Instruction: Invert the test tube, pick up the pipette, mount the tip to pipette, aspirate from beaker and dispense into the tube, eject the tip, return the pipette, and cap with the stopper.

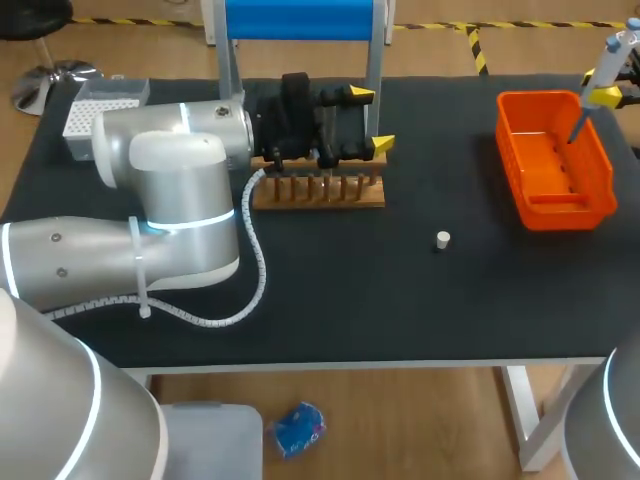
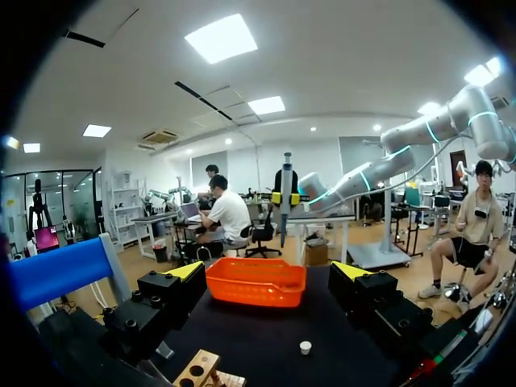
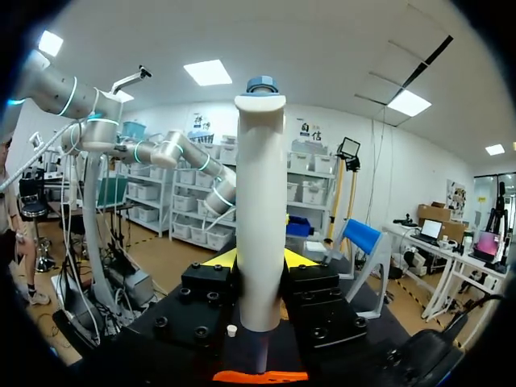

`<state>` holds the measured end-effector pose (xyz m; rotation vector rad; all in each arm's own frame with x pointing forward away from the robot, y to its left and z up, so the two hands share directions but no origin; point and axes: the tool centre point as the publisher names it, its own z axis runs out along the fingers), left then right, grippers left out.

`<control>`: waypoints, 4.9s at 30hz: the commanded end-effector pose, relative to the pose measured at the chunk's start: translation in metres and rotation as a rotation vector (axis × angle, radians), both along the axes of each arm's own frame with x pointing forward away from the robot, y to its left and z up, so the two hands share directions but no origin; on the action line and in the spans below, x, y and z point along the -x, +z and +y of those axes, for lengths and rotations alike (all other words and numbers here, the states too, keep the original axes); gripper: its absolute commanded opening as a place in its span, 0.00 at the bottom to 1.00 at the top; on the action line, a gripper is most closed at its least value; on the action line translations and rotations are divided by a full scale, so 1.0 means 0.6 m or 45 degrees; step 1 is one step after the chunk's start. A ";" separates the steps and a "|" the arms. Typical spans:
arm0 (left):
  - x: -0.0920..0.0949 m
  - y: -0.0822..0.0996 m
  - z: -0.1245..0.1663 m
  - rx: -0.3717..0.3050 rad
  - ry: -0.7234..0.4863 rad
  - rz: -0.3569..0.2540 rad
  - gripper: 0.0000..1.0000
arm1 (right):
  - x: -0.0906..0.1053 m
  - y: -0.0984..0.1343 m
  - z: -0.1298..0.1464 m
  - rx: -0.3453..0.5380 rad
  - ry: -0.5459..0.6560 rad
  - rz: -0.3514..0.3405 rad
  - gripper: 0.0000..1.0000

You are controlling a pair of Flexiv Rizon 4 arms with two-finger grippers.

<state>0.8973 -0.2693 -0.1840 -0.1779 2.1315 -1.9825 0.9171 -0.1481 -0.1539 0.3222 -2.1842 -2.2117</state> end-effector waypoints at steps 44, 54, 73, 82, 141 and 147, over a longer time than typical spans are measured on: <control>0.000 -0.001 -0.003 0.001 0.005 -0.002 1.00 | 0.093 -0.026 0.238 0.072 -0.159 -0.061 0.00; 0.000 -0.001 -0.003 0.001 0.005 -0.002 1.00 | 0.104 -0.086 0.320 0.011 -0.064 -0.059 0.00; 0.000 -0.001 -0.003 0.001 0.005 -0.002 1.00 | 0.086 -0.115 0.435 -0.053 0.015 -0.009 0.00; 0.000 -0.001 -0.003 0.001 0.005 -0.002 1.00 | 0.069 -0.116 0.472 -0.052 0.049 -0.030 0.00; 0.000 -0.001 -0.003 0.001 0.005 -0.002 0.83 | 0.045 -0.108 0.518 -0.073 0.027 -0.020 0.00; 0.000 -0.001 -0.003 0.001 0.005 -0.002 0.23 | 0.044 -0.108 0.518 -0.073 0.025 -0.018 0.00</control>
